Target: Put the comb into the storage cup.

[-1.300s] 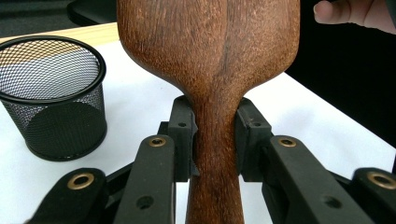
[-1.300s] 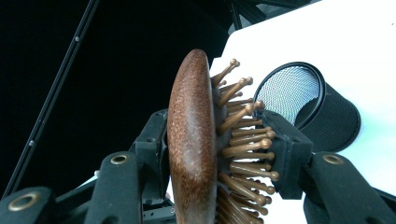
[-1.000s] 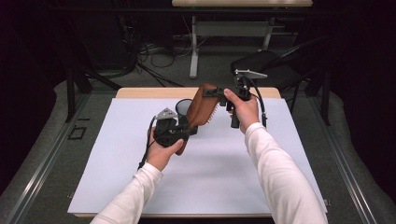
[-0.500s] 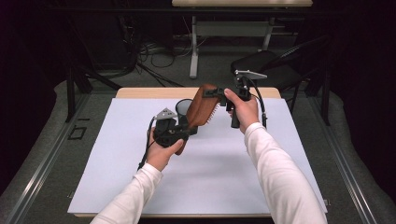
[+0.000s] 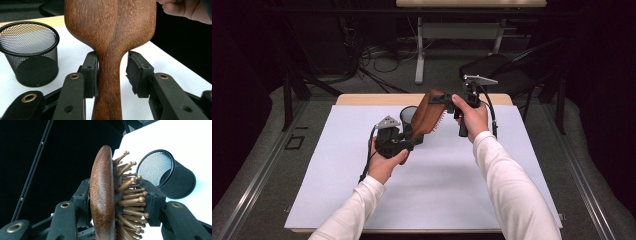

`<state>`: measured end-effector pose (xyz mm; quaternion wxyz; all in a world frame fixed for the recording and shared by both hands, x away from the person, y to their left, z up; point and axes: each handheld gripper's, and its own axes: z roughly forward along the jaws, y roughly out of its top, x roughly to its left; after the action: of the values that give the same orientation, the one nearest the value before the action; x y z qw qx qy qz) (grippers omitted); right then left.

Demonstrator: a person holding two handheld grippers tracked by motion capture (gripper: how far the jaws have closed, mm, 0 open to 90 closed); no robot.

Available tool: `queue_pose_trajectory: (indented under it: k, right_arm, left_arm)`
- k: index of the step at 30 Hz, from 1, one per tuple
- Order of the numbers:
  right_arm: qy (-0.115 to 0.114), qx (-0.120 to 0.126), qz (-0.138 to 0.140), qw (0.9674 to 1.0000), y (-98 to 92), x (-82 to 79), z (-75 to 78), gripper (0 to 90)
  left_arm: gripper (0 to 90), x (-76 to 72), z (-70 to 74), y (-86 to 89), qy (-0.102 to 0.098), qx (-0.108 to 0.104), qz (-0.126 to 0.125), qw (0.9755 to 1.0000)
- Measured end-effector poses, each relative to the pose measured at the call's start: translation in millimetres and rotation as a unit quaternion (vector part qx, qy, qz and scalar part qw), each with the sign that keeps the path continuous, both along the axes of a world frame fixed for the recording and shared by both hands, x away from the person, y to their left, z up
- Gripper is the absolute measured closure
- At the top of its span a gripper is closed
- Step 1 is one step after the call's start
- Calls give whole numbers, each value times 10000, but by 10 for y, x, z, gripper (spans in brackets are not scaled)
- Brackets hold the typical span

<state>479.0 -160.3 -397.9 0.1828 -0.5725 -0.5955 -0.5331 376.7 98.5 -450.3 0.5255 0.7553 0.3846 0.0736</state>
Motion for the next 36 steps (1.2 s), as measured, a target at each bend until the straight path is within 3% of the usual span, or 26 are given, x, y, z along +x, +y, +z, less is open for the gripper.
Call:
queue_pose_trajectory:
  k: [19,28,36]
  right_arm:
    - [-40,-8,-129,9999,-67,12,18,492]
    - [-69,-45,-160,9998,-99,13,27,492]
    - [-136,-78,-249,9996,-138,18,36,492]
  left_arm:
    - [474,-26,4,41,78,-132,57,9999]
    - [404,-40,15,79,62,-146,227,9996]
    - [347,-77,25,120,-169,-16,519,9985]
